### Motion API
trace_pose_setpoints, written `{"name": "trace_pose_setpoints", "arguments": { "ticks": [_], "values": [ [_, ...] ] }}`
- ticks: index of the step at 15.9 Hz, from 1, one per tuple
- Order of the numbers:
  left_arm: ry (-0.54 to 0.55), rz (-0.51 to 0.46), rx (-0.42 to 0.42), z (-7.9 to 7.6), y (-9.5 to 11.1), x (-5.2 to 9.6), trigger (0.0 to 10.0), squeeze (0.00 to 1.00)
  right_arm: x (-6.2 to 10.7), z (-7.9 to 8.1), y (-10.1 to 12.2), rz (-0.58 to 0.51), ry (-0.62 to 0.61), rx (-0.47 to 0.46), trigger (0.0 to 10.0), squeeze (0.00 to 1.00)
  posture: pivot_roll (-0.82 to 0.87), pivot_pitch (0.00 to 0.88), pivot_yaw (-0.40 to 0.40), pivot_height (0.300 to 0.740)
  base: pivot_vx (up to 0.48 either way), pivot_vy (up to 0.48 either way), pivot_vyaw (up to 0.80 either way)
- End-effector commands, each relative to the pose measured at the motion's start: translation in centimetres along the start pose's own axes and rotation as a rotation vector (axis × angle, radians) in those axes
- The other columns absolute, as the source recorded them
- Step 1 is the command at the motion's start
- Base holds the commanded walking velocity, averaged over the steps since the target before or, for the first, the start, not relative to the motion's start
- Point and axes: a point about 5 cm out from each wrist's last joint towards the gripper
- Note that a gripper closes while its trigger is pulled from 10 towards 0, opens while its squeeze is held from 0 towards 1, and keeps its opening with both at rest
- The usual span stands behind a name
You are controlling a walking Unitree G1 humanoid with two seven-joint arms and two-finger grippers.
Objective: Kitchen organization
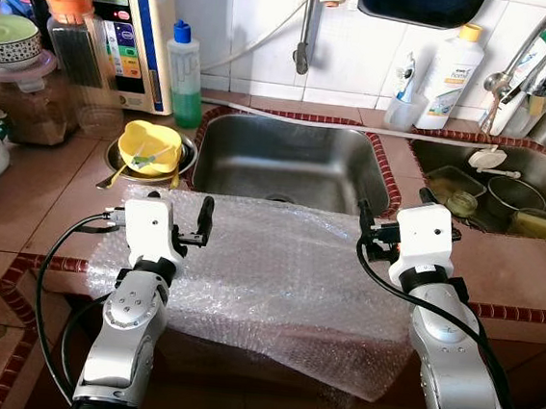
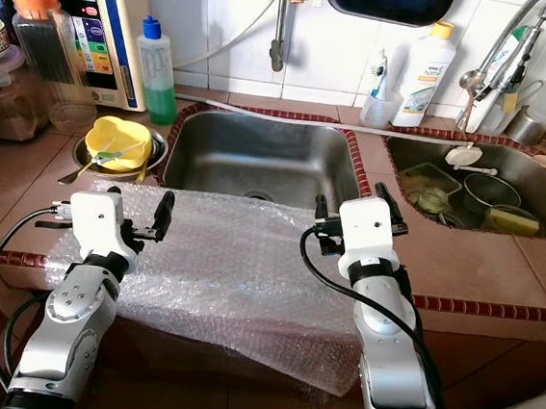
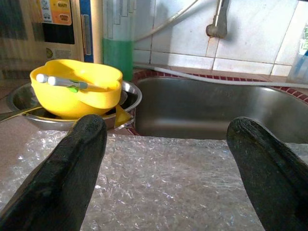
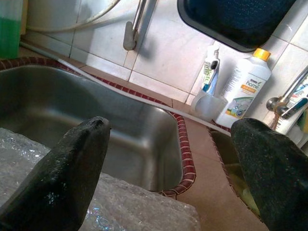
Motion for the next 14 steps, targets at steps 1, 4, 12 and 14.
{"name": "trace_pose_setpoints", "arguments": {
  "ticks": [1,4,12,14],
  "values": [
    [0.005,0.000,0.002,-0.05,-0.04,-0.08,10.0,0.00,-0.16,-0.33,0.86,-0.029,-0.007,0.009,10.0,0.00,-0.05,0.000,-0.027,0.740,0.000,0.000,0.00],
    [0.005,0.000,0.002,-0.05,-0.04,-0.08,10.0,0.00,-0.16,-0.33,0.86,-0.029,-0.007,0.009,10.0,0.00,-0.05,0.000,-0.027,0.740,0.000,0.000,0.00],
    [0.005,0.000,0.002,-0.05,-0.04,-0.08,10.0,0.00,-0.16,-0.33,0.86,-0.029,-0.007,0.009,10.0,0.00,-0.05,0.000,-0.027,0.740,0.000,0.000,0.00],
    [0.005,0.000,0.002,-0.05,-0.04,-0.08,10.0,0.00,-0.16,-0.33,0.86,-0.029,-0.007,0.009,10.0,0.00,-0.05,0.000,-0.027,0.740,0.000,0.000,0.00]
  ]
}}
Point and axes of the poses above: a point about 5 cm out from each wrist's last joint towards the gripper, its own x axis pointing back from the gripper into the wrist, its own y axis along the axis of the wrist's last joint, z = x × y, and after that the axes turned 2 degrees about x, right-handed
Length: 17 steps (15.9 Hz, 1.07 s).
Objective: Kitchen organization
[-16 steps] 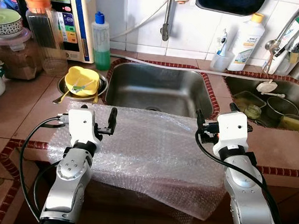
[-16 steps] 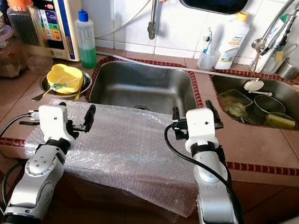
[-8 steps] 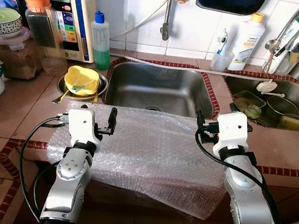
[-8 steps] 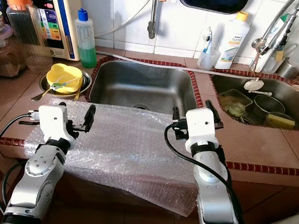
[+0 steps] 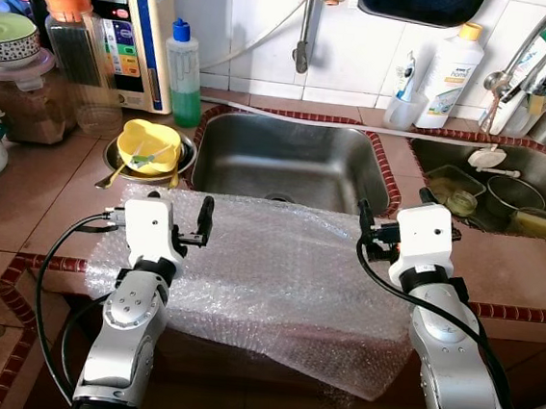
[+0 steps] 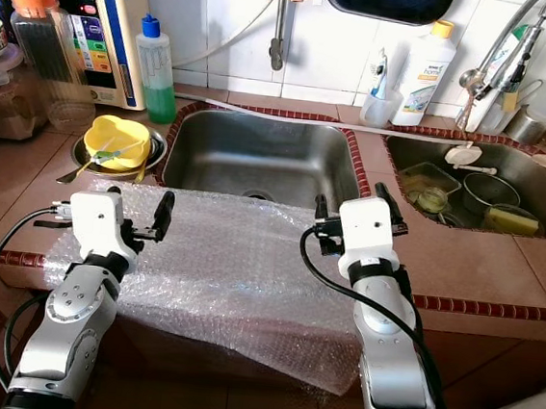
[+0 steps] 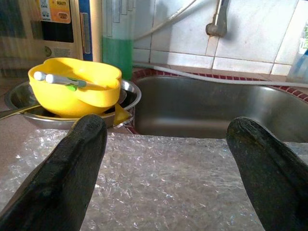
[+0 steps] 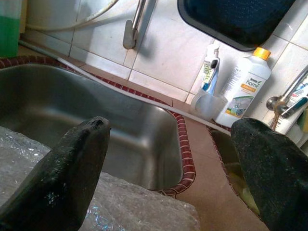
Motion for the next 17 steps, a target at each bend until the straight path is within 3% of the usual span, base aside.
{"name": "trace_pose_setpoints", "arguments": {
  "ticks": [1,9,10,11,12,13,14,17],
  "values": [
    [0.005,0.000,0.002,0.0,0.0,-0.1,10.0,0.00,-0.2,-0.3,0.9,-0.029,-0.007,0.009,10.0,0.00,-0.05,0.000,-0.027,0.740,0.000,0.000,0.00],
    [0.005,0.000,0.002,0.0,0.0,-0.1,10.0,0.00,-0.2,-0.3,0.9,-0.029,-0.007,0.009,10.0,0.00,-0.05,0.000,-0.027,0.740,0.000,0.000,0.00],
    [0.006,-0.005,0.000,0.0,0.0,-0.1,10.0,0.00,-0.2,-0.2,1.0,-0.036,-0.004,0.004,10.0,0.00,0.00,0.000,0.000,0.740,0.000,0.000,0.00],
    [-0.010,-0.011,-0.030,0.1,0.3,-0.3,10.0,0.00,0.1,0.2,0.6,-0.021,-0.015,-0.051,10.0,0.00,-0.03,0.000,0.047,0.740,0.000,0.000,0.00],
    [-0.055,0.034,0.032,0.0,0.3,-0.3,10.0,0.00,0.5,0.8,0.3,-0.004,-0.029,-0.104,10.0,0.00,-0.03,0.000,0.046,0.740,0.000,0.000,0.00],
    [-0.040,0.058,0.011,0.0,0.4,-0.2,10.0,0.00,0.5,1.0,0.1,0.008,-0.021,-0.144,10.0,0.00,-0.03,0.000,0.047,0.740,0.000,0.000,0.00],
    [-0.033,0.017,-0.062,0.1,0.8,-0.3,10.0,0.00,0.6,1.2,0.1,0.015,-0.009,-0.169,10.0,0.00,-0.03,0.000,0.047,0.740,0.000,0.000,0.00],
    [-0.026,0.021,-0.050,0.3,0.7,-0.3,10.0,0.00,0.8,1.6,-0.1,0.033,0.018,-0.180,10.0,0.00,-0.03,0.000,0.049,0.740,0.000,0.000,0.00]
  ]
}}
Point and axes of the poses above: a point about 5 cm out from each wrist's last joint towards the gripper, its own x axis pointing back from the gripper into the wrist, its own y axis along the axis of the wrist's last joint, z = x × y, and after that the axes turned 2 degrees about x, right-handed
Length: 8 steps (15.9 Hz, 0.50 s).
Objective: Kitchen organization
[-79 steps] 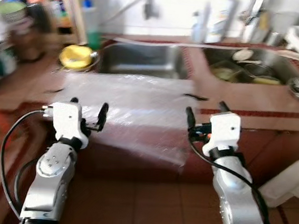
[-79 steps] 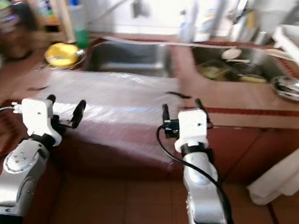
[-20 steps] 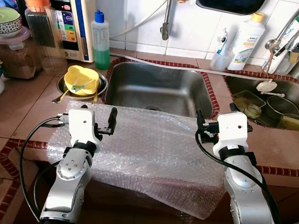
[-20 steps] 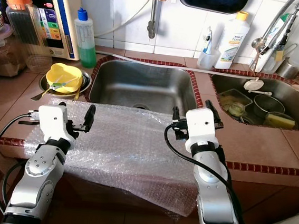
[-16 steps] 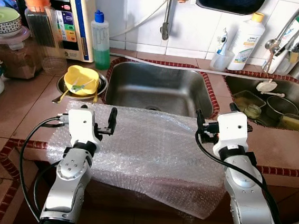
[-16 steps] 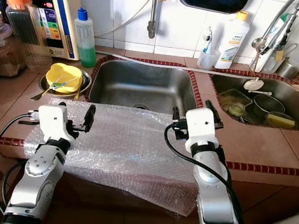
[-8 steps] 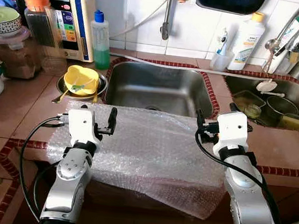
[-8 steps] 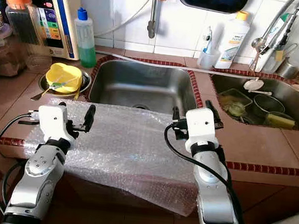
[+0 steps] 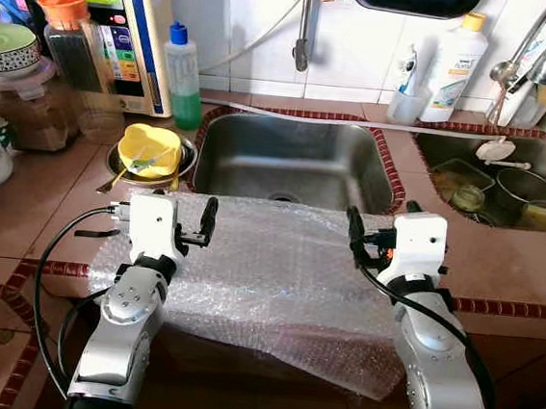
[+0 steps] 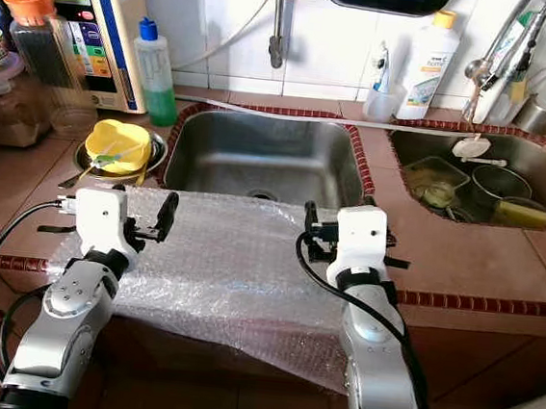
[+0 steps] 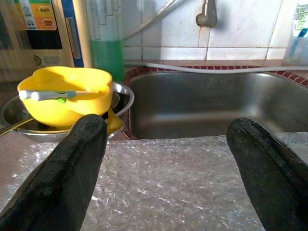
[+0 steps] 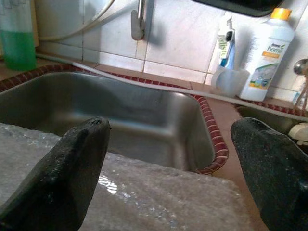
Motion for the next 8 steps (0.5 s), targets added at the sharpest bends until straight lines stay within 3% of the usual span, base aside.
{"name": "trace_pose_setpoints", "arguments": {
  "ticks": [1,4,8],
  "values": [
    [0.005,-0.001,-0.002,0.12,0.34,-0.09,10.0,0.00,0.14,-0.04,0.26,0.001,0.001,-0.012,10.0,0.00,-0.04,0.000,0.050,0.740,0.000,0.000,0.00],
    [0.016,-0.056,-0.036,0.33,0.76,-0.01,10.0,0.00,0.32,-0.43,0.29,0.001,-0.008,-0.011,10.0,0.00,-0.04,0.000,0.050,0.740,0.000,0.000,0.00],
    [-0.028,-0.040,-0.028,-0.02,0.69,0.04,10.0,0.00,0.32,-0.48,0.52,-0.010,0.014,0.001,10.0,0.00,-0.04,0.000,0.051,0.740,0.000,0.000,0.00]
  ]
}}
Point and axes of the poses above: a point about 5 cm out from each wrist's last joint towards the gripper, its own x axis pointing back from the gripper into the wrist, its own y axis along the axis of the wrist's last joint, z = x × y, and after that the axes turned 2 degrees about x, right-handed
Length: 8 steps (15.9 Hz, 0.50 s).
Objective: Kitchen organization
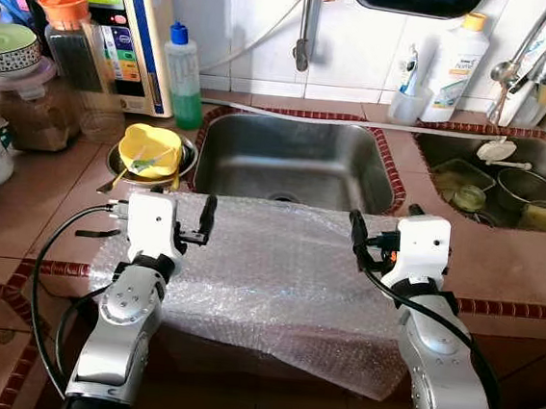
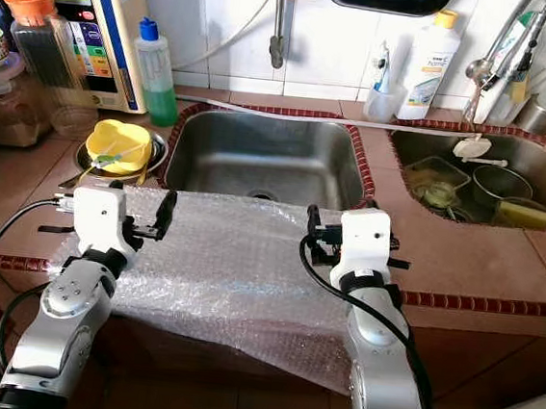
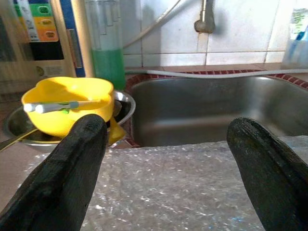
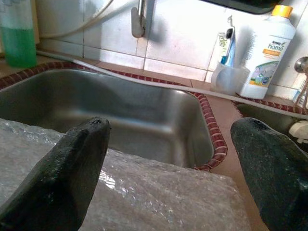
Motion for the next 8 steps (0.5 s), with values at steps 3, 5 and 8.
{"name": "trace_pose_setpoints", "arguments": {
  "ticks": [3,5,8],
  "values": [
    [-0.012,-0.010,-0.001,0.02,0.31,0.03,10.0,0.00,0.03,0.17,0.52,-0.017,0.017,-0.008,10.0,0.00,-0.04,0.000,0.051,0.740,0.000,-0.102,0.00],
    [-0.010,-0.003,0.009,0.10,0.19,0.07,10.0,0.00,0.19,0.45,0.37,-0.009,0.036,-0.014,10.0,0.00,-0.04,0.000,0.050,0.740,0.000,-0.311,0.00],
    [-0.013,-0.001,0.013,0.07,0.16,0.09,10.0,0.00,0.26,0.69,0.60,-0.027,0.059,-0.023,10.0,0.00,-0.04,0.000,0.047,0.740,0.000,-0.339,0.00]
  ]
}}
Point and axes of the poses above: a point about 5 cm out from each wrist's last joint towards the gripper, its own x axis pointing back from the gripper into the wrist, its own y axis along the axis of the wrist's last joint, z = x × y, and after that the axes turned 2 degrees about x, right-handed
